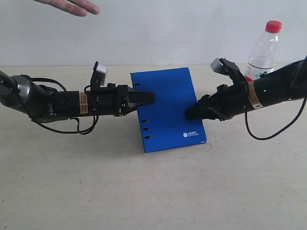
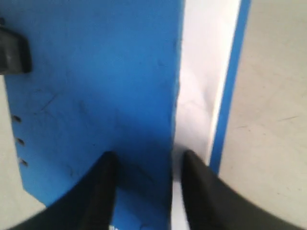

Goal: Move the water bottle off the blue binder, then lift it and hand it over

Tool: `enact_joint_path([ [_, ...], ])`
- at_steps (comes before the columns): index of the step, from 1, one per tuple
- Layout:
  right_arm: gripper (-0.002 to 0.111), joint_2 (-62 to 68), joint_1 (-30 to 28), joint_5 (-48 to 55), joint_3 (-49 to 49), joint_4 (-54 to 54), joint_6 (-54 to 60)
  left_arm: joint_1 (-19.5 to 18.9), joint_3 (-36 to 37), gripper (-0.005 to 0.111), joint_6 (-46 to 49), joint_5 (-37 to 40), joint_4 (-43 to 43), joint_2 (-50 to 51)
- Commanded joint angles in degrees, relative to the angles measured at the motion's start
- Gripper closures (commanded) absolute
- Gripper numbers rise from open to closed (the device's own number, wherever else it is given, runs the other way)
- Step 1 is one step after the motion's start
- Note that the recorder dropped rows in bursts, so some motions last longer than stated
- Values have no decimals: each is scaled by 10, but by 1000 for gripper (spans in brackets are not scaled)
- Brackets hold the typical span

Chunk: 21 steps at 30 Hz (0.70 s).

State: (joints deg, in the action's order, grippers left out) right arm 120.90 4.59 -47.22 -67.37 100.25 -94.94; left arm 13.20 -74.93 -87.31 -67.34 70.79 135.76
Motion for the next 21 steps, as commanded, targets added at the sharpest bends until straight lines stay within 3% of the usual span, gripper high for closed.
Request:
enact_joint_path([
  [1, 104, -2, 0, 31, -1, -3, 10, 30, -1, 94, 1, -26, 15, -13],
  [2, 108, -2, 1, 29, -1, -3, 14, 37, -1, 90, 5, -26, 17, -13],
  [7, 108, -2, 24, 21, -1, -3, 39, 74, -1, 51, 25, -26, 20, -13],
  [11, 108, -2, 44, 25, -1, -3, 53, 94, -1, 46, 33, -26, 19, -13],
  [14, 108, -2, 47, 32, -1, -3, 54, 100, -1, 56, 33, -26, 14, -13],
  [18, 108, -4, 40, 45, -1, -3, 45, 87, -1, 99, 34, -26, 13, -15],
  [21, 108, -19, 30, 45, -1, -3, 30, 67, -1, 100, 49, -26, 12, -15],
])
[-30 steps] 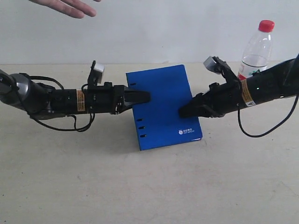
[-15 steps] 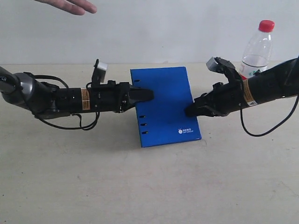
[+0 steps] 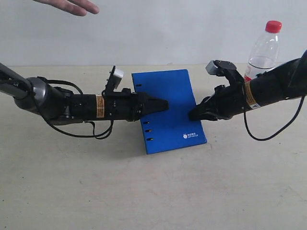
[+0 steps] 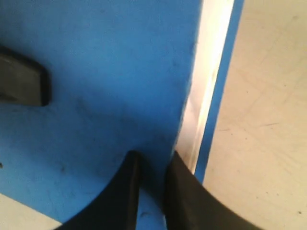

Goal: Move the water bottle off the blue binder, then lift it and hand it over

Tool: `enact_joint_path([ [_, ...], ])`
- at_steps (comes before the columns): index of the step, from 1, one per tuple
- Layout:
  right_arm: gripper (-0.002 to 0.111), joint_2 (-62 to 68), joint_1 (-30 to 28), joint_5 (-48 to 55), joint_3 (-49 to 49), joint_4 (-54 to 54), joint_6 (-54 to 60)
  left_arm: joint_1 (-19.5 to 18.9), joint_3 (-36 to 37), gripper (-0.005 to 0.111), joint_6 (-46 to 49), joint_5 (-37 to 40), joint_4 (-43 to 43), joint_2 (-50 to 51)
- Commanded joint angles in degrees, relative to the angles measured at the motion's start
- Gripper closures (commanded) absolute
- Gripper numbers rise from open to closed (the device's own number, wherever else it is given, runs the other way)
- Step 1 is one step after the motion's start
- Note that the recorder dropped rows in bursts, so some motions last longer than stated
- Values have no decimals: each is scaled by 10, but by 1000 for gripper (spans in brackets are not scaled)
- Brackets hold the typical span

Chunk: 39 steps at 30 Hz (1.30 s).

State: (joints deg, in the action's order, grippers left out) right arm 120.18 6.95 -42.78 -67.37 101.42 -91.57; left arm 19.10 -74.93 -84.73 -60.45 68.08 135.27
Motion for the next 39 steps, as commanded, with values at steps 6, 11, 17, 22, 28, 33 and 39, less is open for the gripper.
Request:
enact_joint_path([
  [6, 102, -109, -60, -65, -1, -15, -13, -26, 17, 100, 93, -49, 50, -67],
  [11, 38, -148, -104, -45, 0, -15, -14, -2, 63, 100, 160, 50, 100, -180],
  [17, 92, -180, -105, -238, 0, -15, -12, 57, 158, 100, 304, 307, 75, -302],
  [22, 108, -299, -106, -272, 0, -15, -11, 100, 221, 100, 617, 435, -188, -433],
  [28, 109, -513, -187, -268, 0, -15, -16, 102, 278, 100, 889, 522, -446, -604],
  [33, 109, -649, -277, -229, 36, -15, -50, 102, 303, 100, 891, 598, -452, -718],
  [39, 109, -813, -316, -75, 210, -15, -55, 102, 303, 100, 841, 801, -452, -832],
])
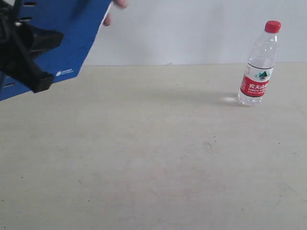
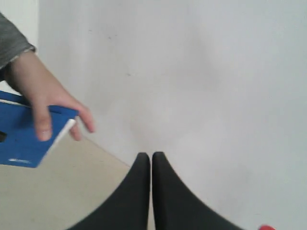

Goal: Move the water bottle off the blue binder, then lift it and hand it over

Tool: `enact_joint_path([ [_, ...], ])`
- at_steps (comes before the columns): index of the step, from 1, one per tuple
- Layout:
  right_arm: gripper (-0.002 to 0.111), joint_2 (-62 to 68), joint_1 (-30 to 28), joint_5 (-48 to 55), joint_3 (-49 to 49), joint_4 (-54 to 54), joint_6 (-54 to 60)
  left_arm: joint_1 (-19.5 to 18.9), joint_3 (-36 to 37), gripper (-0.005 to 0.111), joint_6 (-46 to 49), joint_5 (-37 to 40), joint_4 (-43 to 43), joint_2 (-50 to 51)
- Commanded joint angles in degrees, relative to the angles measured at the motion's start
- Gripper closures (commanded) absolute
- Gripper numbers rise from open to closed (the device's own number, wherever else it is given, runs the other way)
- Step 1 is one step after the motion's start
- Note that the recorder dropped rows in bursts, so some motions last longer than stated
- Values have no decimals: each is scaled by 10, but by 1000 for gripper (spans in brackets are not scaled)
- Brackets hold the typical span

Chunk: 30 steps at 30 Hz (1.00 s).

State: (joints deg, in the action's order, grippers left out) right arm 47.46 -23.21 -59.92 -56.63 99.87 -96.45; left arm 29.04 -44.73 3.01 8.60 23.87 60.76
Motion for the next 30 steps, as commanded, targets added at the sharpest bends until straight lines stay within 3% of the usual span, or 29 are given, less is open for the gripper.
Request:
enact_joint_path([
  [1, 109, -105, -14, 121, 139, 1, -17, 3, 4, 100, -47, 134, -11, -102],
  [5, 109, -184, -13, 170, 246, 1, -103, 3, 35, 100, -134, 110, -10, -170],
  [9, 109, -224, -13, 168, 286, 1, -109, 3, 70, 100, -165, 50, -2, -181],
  [15, 109, -227, -13, 229, 300, 1, -97, 1, 90, 100, -168, -31, 87, 26],
  [19, 109, -227, -10, 235, 300, 1, -79, -32, 73, 100, -262, 2, 142, 155],
  [21, 109, -227, -1, 238, 300, 1, -79, -66, 73, 100, -348, 10, 219, 183],
  [23, 109, -227, 18, 243, 300, 1, -79, -110, 73, 100, -497, 43, 402, 194],
  [24, 109, -227, 32, 244, 300, 1, -70, -137, 73, 100, -621, 85, 516, 192],
  [26, 109, -227, 45, 244, 300, 1, -59, -159, 73, 100, -756, 148, 632, 182],
  [27, 109, -227, 51, 244, 300, 1, -58, -168, 74, 100, -809, 193, 658, 171],
  [30, 109, -227, 68, 248, 300, 1, -47, -173, 82, 100, -815, 272, 657, 116],
])
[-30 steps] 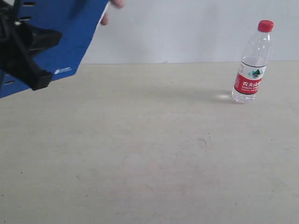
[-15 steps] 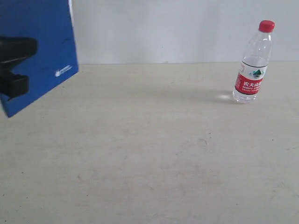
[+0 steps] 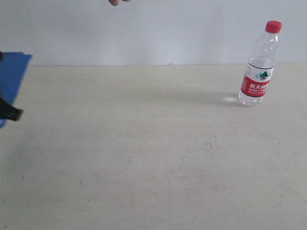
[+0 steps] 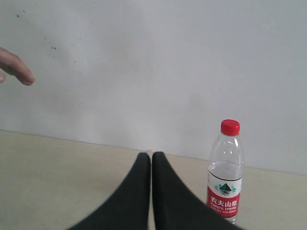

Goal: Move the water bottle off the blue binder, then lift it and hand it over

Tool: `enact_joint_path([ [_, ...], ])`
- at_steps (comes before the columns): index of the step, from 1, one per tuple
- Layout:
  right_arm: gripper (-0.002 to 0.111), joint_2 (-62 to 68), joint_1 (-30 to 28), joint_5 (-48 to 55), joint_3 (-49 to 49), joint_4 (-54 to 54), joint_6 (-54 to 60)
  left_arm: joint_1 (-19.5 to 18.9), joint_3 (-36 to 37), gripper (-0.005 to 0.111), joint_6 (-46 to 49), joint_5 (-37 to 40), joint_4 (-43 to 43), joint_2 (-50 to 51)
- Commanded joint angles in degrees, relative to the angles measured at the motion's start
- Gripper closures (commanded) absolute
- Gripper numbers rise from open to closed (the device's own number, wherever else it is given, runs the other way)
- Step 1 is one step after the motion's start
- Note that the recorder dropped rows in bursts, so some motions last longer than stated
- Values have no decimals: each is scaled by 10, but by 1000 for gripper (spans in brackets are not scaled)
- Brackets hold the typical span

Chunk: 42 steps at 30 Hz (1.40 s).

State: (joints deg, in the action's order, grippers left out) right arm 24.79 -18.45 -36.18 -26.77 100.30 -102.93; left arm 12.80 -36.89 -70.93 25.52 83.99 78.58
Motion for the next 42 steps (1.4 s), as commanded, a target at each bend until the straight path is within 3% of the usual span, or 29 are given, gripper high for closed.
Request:
enact_joint_path([
  [1, 109, 0, 26, 15, 1, -4, 19, -11, 13, 100, -76, 115, 53, -82],
  [5, 109, 0, 64, 34, 1, -4, 26, -10, 76, 100, -75, 124, 32, -202],
  [10, 109, 0, 123, 60, 1, -4, 71, -10, 134, 100, 22, 106, -144, -392],
  [12, 109, 0, 136, 69, 1, -4, 82, -10, 137, 100, 132, 49, -281, -476],
  [15, 109, 0, 138, 73, 1, -4, 82, -10, 137, 100, 406, -59, -545, -571],
  [17, 109, 0, 138, 73, 1, -4, 82, -10, 137, 100, 568, -67, -716, -613],
  [19, 109, 0, 138, 73, 1, -4, 83, -10, 137, 100, 677, -18, -826, -635],
  [22, 109, 0, 138, 73, 1, -4, 83, -10, 150, 100, 695, 6, -870, -642],
  [28, 109, 0, 138, 73, 1, -4, 79, -10, 178, 100, 682, -107, -954, -598],
  [35, 109, 0, 138, 73, 1, -4, 79, -10, 182, 100, 693, -255, -956, -484],
  [42, 109, 0, 138, 73, 1, -4, 79, -10, 169, 100, 719, -237, -949, -415],
])
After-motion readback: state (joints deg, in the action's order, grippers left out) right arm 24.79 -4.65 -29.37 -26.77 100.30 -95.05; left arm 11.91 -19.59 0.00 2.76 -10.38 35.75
